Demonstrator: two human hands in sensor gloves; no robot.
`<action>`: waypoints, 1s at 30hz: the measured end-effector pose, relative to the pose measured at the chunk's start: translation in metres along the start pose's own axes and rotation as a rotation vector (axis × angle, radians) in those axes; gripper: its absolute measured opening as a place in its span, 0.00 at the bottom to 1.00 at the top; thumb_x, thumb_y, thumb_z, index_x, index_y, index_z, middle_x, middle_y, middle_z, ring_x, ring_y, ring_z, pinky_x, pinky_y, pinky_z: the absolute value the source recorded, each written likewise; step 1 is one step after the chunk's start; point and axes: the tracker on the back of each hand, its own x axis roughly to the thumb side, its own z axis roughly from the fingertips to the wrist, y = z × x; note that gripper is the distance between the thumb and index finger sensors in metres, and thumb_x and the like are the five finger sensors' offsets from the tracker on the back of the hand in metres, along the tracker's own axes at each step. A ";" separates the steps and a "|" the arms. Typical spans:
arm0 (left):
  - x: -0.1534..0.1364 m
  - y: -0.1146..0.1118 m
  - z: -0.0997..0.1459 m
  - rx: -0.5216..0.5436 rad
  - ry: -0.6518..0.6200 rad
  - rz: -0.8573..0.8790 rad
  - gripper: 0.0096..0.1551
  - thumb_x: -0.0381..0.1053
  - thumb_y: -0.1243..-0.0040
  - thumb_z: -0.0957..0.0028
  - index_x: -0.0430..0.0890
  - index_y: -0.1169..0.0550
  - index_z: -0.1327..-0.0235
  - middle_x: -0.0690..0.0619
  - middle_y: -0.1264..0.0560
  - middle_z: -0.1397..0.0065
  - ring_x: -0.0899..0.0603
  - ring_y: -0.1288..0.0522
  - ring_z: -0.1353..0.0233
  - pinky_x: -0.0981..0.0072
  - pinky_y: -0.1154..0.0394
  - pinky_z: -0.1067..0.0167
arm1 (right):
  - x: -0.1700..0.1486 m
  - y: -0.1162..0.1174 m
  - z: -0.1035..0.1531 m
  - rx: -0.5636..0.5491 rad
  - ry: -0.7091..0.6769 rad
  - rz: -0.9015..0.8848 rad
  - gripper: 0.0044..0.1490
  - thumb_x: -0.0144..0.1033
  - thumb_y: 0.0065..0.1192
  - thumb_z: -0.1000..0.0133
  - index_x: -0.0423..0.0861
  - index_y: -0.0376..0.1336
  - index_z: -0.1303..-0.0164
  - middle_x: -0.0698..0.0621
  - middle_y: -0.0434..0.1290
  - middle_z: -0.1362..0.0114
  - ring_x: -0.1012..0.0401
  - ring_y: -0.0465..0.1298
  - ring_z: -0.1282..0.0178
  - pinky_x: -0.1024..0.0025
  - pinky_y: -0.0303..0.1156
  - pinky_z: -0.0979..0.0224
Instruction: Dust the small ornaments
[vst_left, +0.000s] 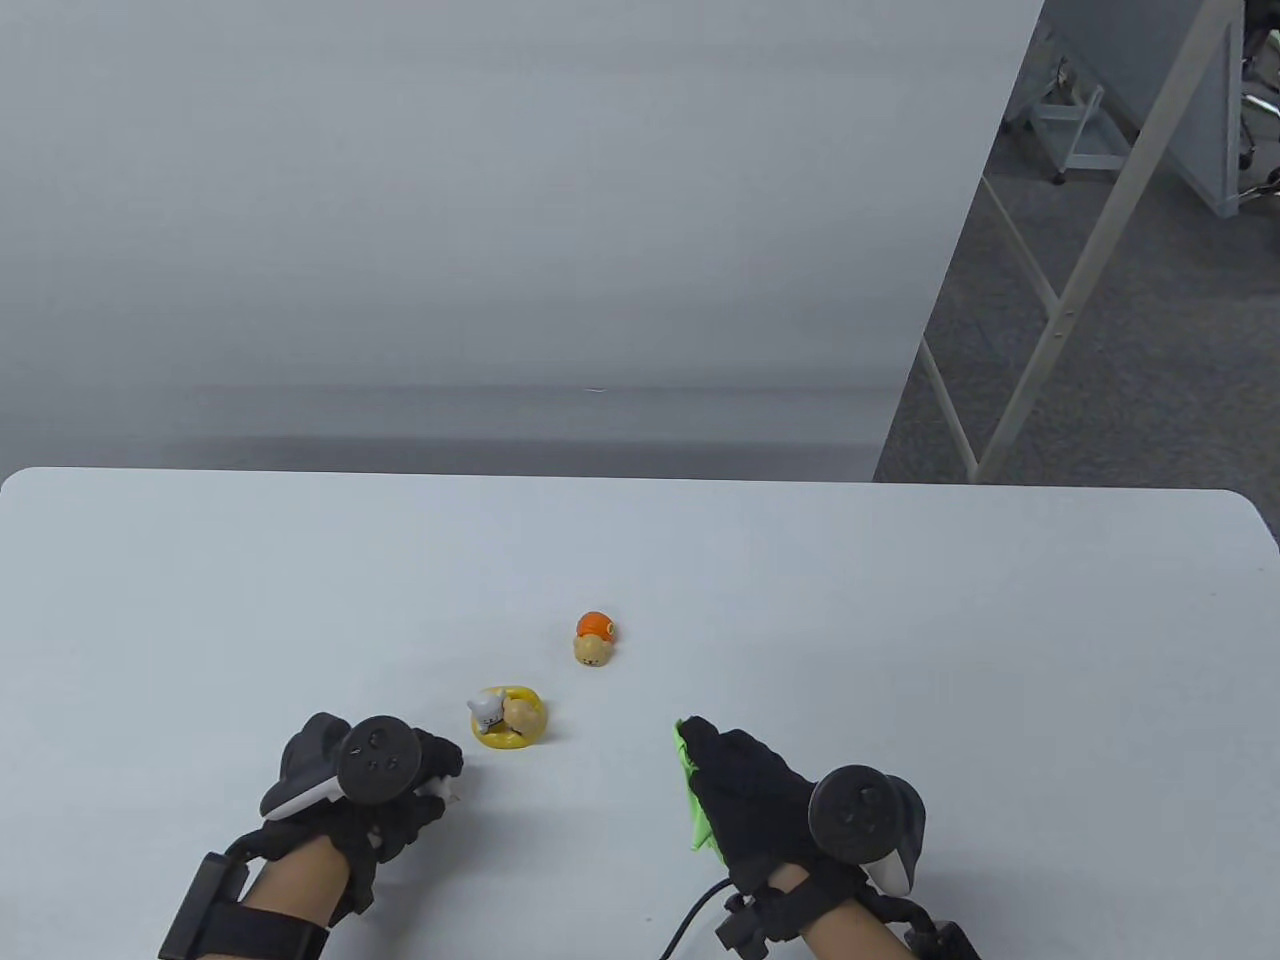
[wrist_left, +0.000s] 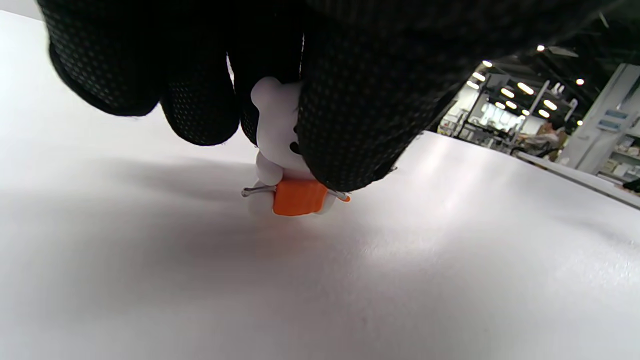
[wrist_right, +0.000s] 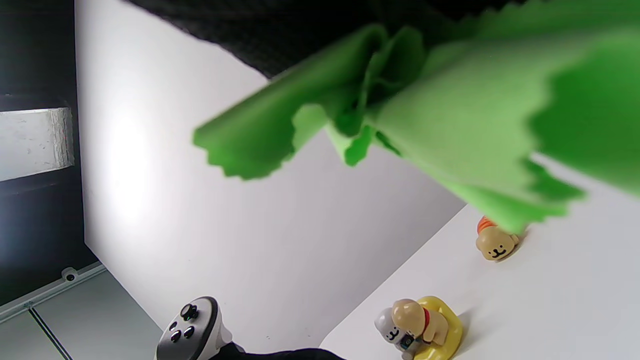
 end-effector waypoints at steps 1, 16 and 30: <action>0.000 -0.002 0.000 -0.015 -0.003 -0.004 0.32 0.45 0.18 0.54 0.41 0.18 0.36 0.40 0.20 0.32 0.26 0.18 0.35 0.26 0.22 0.43 | 0.000 0.000 0.000 0.001 0.000 0.003 0.27 0.23 0.67 0.41 0.31 0.66 0.31 0.24 0.77 0.42 0.36 0.80 0.52 0.27 0.75 0.43; 0.001 0.033 0.000 0.048 0.010 0.015 0.42 0.51 0.19 0.52 0.39 0.25 0.26 0.33 0.30 0.22 0.20 0.26 0.28 0.23 0.26 0.41 | -0.001 -0.002 0.001 -0.009 -0.002 0.000 0.27 0.23 0.67 0.41 0.31 0.66 0.31 0.24 0.77 0.42 0.36 0.80 0.52 0.27 0.75 0.43; 0.020 0.086 -0.075 -0.073 0.109 0.024 0.46 0.51 0.19 0.51 0.41 0.29 0.21 0.34 0.34 0.18 0.19 0.32 0.23 0.22 0.30 0.36 | -0.003 -0.013 0.001 -0.043 0.001 -0.010 0.27 0.23 0.67 0.41 0.31 0.66 0.31 0.24 0.77 0.42 0.36 0.80 0.52 0.27 0.74 0.43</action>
